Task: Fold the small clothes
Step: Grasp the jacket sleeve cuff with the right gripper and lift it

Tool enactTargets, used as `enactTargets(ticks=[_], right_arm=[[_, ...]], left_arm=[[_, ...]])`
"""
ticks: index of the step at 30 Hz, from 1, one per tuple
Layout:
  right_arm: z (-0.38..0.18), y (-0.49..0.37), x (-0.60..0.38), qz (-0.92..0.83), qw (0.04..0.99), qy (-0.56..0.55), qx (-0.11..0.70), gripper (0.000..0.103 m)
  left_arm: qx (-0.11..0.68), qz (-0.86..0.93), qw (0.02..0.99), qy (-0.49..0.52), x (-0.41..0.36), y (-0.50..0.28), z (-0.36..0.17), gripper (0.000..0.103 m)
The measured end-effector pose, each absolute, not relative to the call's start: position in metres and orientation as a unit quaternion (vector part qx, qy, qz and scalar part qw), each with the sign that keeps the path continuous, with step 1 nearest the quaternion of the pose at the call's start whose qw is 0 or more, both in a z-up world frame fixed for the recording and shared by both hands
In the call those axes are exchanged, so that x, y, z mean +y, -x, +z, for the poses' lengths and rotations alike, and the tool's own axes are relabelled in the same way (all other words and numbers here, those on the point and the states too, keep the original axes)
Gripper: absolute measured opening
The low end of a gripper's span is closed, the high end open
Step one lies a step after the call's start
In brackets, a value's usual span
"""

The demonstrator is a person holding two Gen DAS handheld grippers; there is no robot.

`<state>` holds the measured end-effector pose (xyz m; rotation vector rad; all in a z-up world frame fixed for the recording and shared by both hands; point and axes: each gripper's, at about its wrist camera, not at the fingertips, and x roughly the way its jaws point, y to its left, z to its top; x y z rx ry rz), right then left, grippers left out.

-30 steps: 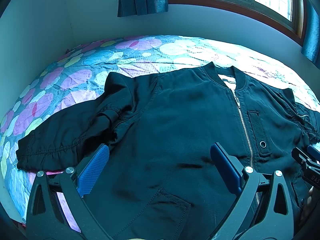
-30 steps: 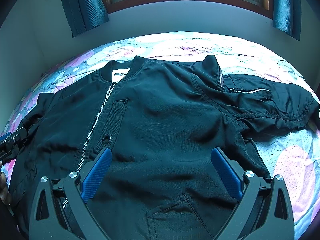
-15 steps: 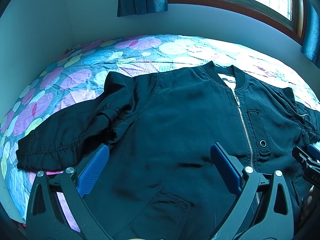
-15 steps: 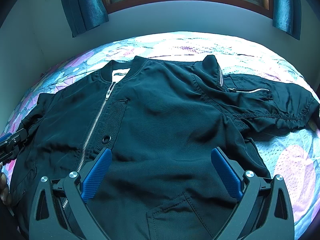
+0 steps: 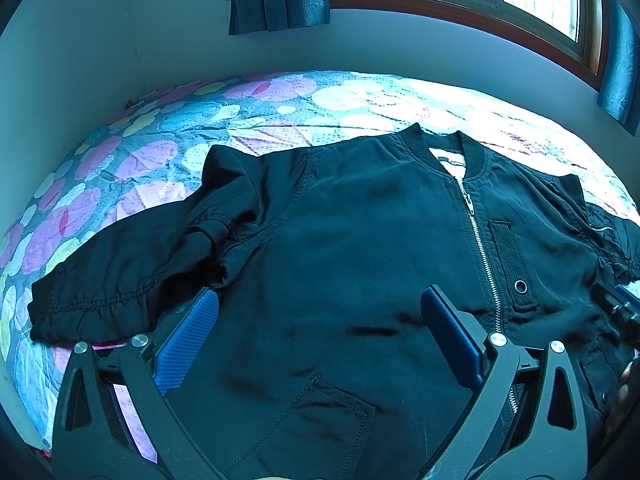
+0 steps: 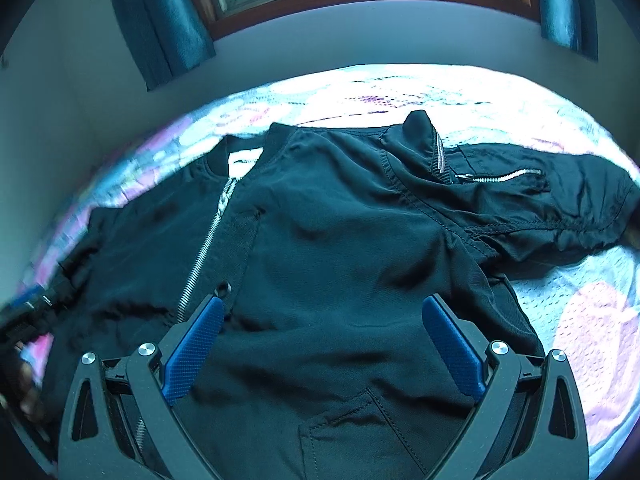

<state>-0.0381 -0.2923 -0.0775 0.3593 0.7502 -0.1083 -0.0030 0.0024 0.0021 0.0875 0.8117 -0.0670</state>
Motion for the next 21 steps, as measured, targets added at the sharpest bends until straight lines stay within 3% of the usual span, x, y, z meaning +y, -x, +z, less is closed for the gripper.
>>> enactTargets(ticks=[8, 15, 21], right_arm=[[-0.059, 0.089, -0.42, -0.09, 0.891, -0.348, 0.277, 0.099], [-0.108, 0.177, -0.588, -0.181, 0.779, -0.579, 0.159, 0.098], [-0.141, 0.201, -0.656, -0.225, 0.72, -0.643, 0.132, 0.096]], left_arm=[[0.403, -0.027, 0.914, -0.037, 0.01, -0.004, -0.002, 0.101], [0.421, -0.017, 0.906, -0.031, 0.016, -0.014, -0.015, 0.101], [0.444, -0.013, 0.896, -0.009, 0.024, -0.022, -0.022, 0.101]])
